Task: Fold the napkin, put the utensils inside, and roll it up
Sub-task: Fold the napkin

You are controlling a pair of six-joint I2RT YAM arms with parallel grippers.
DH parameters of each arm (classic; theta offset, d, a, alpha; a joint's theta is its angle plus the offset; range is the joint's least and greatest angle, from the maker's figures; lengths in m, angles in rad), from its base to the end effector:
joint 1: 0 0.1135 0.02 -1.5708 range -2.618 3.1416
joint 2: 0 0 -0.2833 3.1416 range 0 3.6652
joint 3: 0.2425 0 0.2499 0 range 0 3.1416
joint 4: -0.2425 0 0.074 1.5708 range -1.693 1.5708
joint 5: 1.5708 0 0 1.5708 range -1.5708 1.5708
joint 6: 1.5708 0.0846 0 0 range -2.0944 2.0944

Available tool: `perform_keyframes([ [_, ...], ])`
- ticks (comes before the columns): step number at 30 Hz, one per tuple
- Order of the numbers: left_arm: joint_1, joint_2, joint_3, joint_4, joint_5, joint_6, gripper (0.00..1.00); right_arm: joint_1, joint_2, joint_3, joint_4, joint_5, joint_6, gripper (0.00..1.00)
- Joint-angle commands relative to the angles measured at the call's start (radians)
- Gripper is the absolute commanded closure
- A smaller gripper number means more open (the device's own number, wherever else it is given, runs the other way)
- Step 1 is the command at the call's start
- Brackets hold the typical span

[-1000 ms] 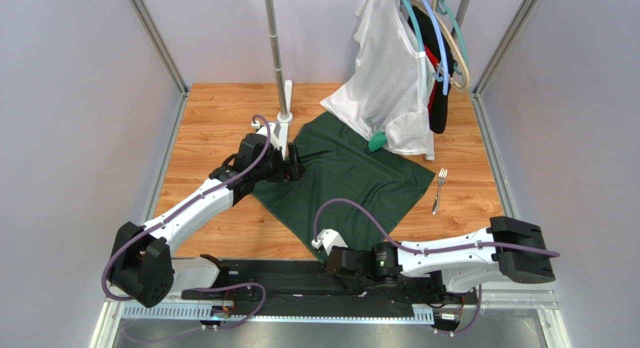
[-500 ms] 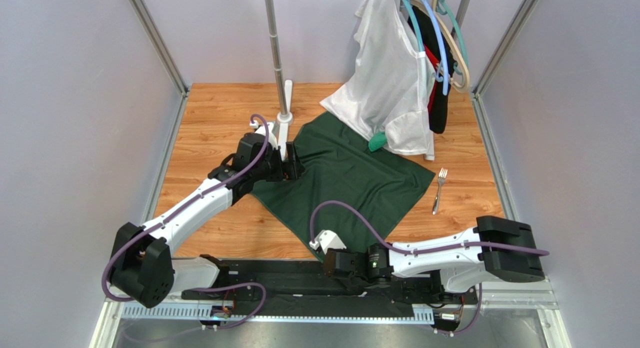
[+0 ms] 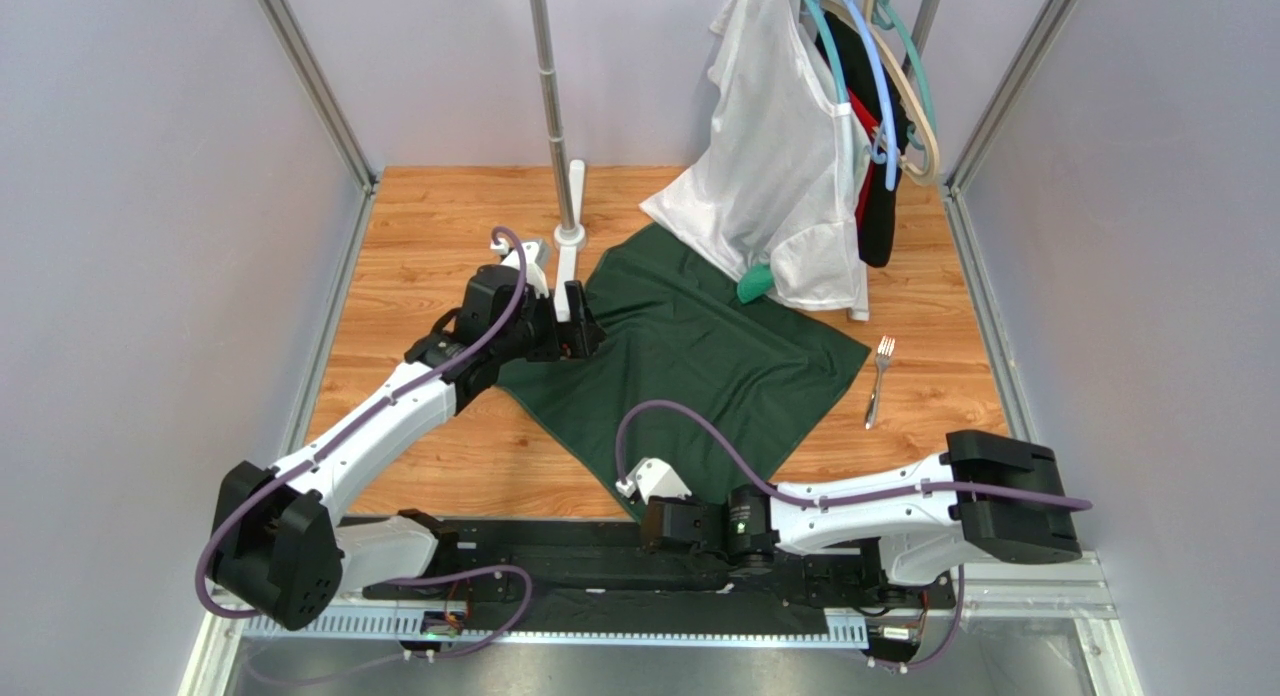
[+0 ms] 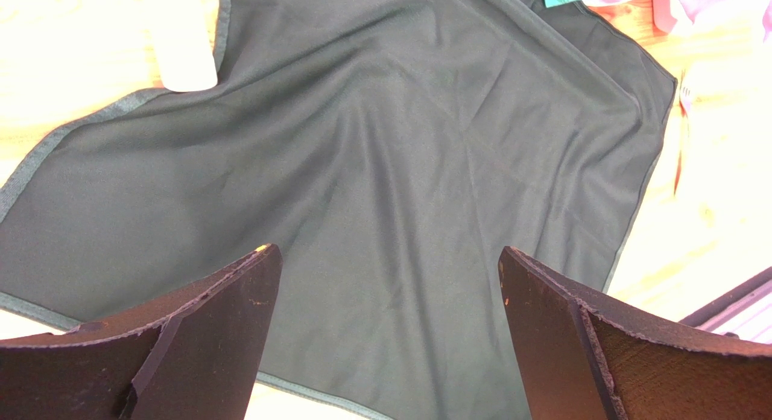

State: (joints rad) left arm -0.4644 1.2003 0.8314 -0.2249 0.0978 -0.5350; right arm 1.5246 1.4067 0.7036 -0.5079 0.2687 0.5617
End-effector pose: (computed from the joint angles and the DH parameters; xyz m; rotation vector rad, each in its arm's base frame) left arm 0.2613 -0.1402 0.2576 -0.0208 2.2415 -0.6669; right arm 0.0341 0.2510 0.1363 -1.2006 2.4426 0.2424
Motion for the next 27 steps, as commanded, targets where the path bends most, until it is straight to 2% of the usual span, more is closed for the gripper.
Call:
perform_keyframes([
  [1, 0.009, -0.042, 0.008, -0.024, 0.014, 0.023, 0.01, 0.025, -0.005, 0.066, -0.089, -0.011, 0.02, 0.81],
  [15, 0.026, -0.056, 0.017, -0.044, 0.019, 0.023, 0.01, 0.092, -0.012, 0.164, -0.201, -0.059, 0.087, 0.86],
  [27, 0.03, -0.068, 0.02, -0.054, 0.04, 0.017, 0.01, 0.192, 0.028, 0.249, -0.296, -0.034, 0.181, 0.87],
])
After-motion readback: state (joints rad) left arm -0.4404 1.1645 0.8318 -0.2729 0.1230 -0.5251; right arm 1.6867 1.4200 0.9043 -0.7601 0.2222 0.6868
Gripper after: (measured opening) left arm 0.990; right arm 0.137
